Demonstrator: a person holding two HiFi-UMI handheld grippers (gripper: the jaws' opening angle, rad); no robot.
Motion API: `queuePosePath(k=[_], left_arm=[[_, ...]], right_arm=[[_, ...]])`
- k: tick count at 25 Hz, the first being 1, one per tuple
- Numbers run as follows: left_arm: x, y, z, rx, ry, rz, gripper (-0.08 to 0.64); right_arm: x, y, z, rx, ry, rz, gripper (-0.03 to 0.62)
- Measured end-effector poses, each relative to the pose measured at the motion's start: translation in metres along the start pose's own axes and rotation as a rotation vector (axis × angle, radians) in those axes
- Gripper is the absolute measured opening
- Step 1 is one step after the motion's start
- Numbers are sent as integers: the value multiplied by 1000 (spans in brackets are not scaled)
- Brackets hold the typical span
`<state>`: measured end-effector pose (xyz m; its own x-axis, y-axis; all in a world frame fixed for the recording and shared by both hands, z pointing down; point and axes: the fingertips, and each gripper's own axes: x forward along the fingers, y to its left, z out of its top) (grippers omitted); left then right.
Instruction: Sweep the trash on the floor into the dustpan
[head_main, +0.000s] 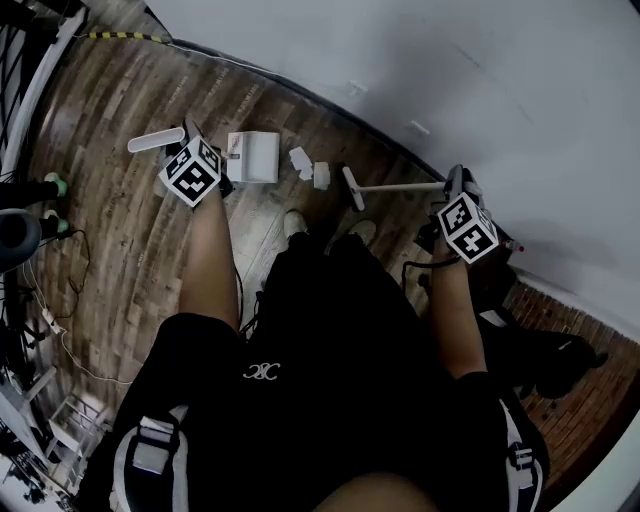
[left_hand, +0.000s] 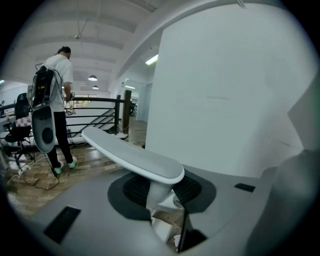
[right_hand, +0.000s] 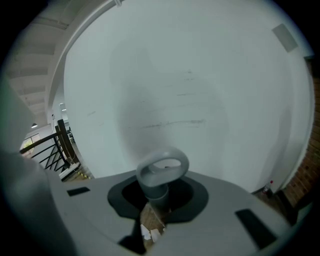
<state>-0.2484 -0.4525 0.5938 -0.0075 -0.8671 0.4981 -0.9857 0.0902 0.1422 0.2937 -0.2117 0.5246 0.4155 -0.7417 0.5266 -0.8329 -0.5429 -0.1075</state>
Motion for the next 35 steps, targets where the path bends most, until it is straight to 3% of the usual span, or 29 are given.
queuePosePath(k=[7, 10, 17, 28, 35], left_arm=[[30, 25, -42, -91, 33, 112, 101], [33, 26, -51, -87, 29, 118, 100], [22, -25, -71, 20, 53, -51, 104], [11, -28, -69, 7, 70, -129, 114], [2, -27, -75, 6, 68, -171, 118]], right_arm=[[20, 24, 2, -38, 41, 43, 69], [25, 35, 0, -54, 50, 71, 69], [38, 77, -3, -58, 71, 132, 77], [44, 183, -7, -106, 113, 297, 91], [45, 222, -7, -23, 132, 400, 98]])
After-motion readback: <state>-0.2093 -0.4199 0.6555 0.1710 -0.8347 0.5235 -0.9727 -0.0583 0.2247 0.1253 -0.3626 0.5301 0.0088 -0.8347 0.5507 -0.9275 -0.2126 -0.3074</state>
